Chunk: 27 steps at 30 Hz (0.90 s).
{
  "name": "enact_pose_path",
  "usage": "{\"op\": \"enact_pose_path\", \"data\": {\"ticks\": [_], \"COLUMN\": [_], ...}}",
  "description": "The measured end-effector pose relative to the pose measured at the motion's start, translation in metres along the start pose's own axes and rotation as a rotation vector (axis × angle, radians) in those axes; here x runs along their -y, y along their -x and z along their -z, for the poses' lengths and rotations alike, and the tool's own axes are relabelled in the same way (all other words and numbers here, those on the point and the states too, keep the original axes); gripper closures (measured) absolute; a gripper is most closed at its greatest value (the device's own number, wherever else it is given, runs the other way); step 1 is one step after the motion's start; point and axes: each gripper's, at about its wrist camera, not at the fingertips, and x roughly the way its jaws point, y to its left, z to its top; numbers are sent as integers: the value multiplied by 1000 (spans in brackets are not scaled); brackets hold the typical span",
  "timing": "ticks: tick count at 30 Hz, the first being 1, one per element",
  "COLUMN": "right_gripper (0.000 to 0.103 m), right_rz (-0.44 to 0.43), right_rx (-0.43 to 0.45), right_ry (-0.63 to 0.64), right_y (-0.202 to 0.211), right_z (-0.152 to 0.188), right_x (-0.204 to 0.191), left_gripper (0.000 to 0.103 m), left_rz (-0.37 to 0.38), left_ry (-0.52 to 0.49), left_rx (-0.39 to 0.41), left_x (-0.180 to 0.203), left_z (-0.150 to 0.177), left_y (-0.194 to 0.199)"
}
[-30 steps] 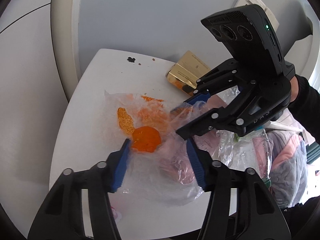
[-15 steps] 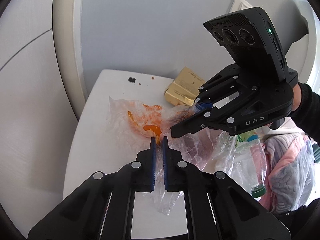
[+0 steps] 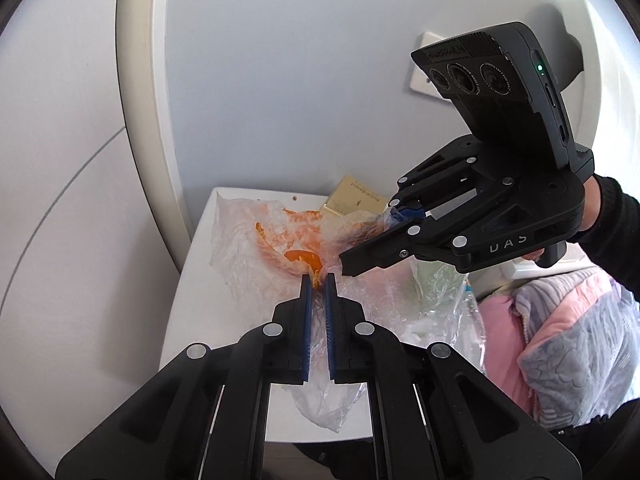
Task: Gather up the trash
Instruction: 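Carry the orange peel wrapper with the left tool over the bin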
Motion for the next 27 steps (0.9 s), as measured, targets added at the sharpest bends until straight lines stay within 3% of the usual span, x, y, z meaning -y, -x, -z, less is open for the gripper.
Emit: {"op": "enact_pose_path", "data": {"ticks": [9, 17, 27], "right_gripper": [93, 93, 93], "right_rz": [-1, -20, -61], "right_rx": [43, 56, 30], "right_ry": [63, 128, 199], "right_y": [23, 10, -29], "right_z": [1, -8, -15], "right_x": [-42, -102, -146], "left_gripper": [98, 98, 98], "left_rz": [-60, -125, -190], "left_ry": [-7, 18, 88], "left_rx": [53, 87, 104], "left_x": [24, 30, 23], "left_z": [15, 42, 91], "left_y": [65, 116, 160]}}
